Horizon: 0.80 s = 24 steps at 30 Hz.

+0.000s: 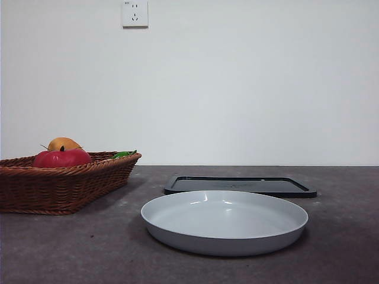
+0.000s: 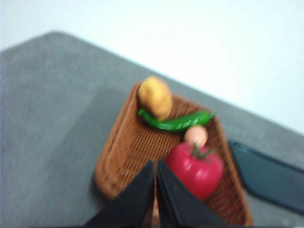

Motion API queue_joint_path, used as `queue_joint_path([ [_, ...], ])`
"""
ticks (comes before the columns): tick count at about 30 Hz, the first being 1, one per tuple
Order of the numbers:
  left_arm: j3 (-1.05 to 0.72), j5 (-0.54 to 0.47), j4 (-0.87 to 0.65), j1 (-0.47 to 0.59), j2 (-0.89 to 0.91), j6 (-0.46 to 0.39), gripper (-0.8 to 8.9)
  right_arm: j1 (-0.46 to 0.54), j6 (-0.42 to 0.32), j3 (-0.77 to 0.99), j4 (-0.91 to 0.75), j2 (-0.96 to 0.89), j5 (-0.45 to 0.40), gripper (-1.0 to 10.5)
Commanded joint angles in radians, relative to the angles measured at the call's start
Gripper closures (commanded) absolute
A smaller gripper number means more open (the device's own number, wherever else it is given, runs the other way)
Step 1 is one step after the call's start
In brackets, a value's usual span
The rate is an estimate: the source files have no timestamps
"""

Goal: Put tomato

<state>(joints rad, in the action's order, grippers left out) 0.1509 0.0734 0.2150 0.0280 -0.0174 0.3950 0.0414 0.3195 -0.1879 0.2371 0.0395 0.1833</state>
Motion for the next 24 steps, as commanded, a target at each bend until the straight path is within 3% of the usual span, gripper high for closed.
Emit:
queue_joint_path([
  [1,0.075,0.004,0.022,0.0,-0.028,0.018,8.03,0.002,0.013,-0.077,0.029,0.04,0.006,9.4],
  [9,0.315,0.113,0.183,0.0,-0.187,-0.045,8.03,0.001,-0.086,-0.339,0.214,0.235,0.105,9.4],
  [18,0.543,0.374,0.361,-0.002,-0.414,-0.18,8.03,-0.017,-0.2,-0.636,0.478,0.482,0.267,9.4],
  [24,0.658,0.473,0.489,-0.019,-0.527,-0.253,8.03,-0.074,-0.27,-0.787,0.646,0.604,0.328,9.4],
])
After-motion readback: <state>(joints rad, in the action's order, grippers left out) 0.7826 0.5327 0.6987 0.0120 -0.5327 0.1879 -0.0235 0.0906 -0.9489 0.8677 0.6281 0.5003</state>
